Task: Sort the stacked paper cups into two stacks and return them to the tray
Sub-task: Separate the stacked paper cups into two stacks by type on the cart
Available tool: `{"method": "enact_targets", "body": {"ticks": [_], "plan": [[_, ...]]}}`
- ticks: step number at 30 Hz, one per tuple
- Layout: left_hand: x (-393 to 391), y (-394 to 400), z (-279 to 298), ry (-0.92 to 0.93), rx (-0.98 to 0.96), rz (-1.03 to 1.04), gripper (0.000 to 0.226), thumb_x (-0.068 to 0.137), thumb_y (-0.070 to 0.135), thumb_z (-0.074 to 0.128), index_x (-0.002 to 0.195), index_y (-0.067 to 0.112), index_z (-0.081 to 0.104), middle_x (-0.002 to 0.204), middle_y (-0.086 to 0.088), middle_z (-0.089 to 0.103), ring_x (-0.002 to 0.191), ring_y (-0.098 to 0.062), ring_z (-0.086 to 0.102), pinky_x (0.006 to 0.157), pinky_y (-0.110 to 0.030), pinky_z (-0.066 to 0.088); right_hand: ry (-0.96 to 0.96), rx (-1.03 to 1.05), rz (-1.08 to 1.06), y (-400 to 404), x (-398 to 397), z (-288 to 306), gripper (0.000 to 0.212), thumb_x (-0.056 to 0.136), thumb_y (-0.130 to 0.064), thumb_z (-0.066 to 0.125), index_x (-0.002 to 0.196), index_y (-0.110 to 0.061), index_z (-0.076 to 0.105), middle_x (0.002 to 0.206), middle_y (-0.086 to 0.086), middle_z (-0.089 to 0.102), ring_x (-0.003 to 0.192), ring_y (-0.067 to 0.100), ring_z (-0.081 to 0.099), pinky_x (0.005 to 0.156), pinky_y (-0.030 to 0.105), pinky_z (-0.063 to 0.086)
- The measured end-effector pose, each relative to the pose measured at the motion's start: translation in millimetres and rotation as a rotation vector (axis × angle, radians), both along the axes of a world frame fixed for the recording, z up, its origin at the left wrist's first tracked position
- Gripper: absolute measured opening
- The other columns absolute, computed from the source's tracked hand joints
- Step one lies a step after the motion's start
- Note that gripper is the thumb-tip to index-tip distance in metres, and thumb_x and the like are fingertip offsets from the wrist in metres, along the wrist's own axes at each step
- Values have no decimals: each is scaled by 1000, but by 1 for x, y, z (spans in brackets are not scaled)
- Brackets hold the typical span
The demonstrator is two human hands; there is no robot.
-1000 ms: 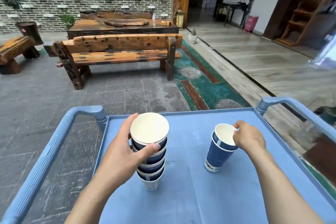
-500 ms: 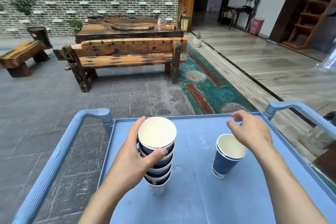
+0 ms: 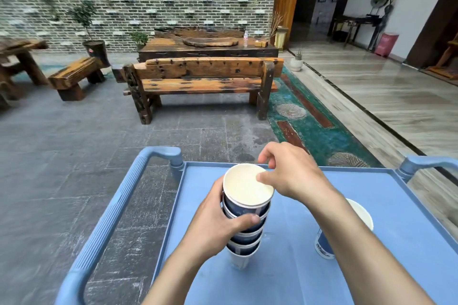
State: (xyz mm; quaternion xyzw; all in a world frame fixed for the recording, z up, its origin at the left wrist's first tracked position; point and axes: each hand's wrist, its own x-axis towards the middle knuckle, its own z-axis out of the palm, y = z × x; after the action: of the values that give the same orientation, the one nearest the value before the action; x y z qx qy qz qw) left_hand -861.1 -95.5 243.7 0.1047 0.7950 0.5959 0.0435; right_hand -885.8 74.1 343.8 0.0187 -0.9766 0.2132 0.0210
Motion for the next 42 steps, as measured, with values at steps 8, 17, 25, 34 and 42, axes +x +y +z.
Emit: {"method": "enact_targets", "body": {"ticks": [8,17,25,34,42], "plan": [[3,4,-3,6,-9,-11,75,57,40,83,118,60,45,117,34,62,108,13,57,85,-25,48,141,-6,-82,5,-2,19,11,76,-24,57,82,-32,61,86,-9,69,88,23,62,72,32,46],[10,-9,-5,-21,68,20,76,53,41,85,116,61,47,118,33,61,117,9,53,96,-33,49,471,-622,-505,94,-31,25,9,69,-20,63,74,-27,66,76,-5,69,74,20,68,69,41,57],[11,-19,-4,3,95,42,80,50,40,84,124,43,52,117,28,65,116,6,56,87,-15,43,-93,-278,-638,67,-28,-160,19,83,-16,54,97,-23,65,110,5,71,103,28,63,74,28,41],[11,-11,-6,-22,106,38,77,55,43,82,124,49,48,119,31,62,117,9,53,88,-20,45,-107,-330,-685,63,-30,-179,16,85,-23,56,101,-22,61,106,3,71,102,28,63,75,30,42],[10,-6,-12,-41,154,3,75,57,47,80,124,51,44,117,37,59,113,16,52,80,-10,47,-175,-171,-599,60,-21,-157,44,89,-45,47,125,-19,51,128,11,55,112,35,57,87,38,43]]}}
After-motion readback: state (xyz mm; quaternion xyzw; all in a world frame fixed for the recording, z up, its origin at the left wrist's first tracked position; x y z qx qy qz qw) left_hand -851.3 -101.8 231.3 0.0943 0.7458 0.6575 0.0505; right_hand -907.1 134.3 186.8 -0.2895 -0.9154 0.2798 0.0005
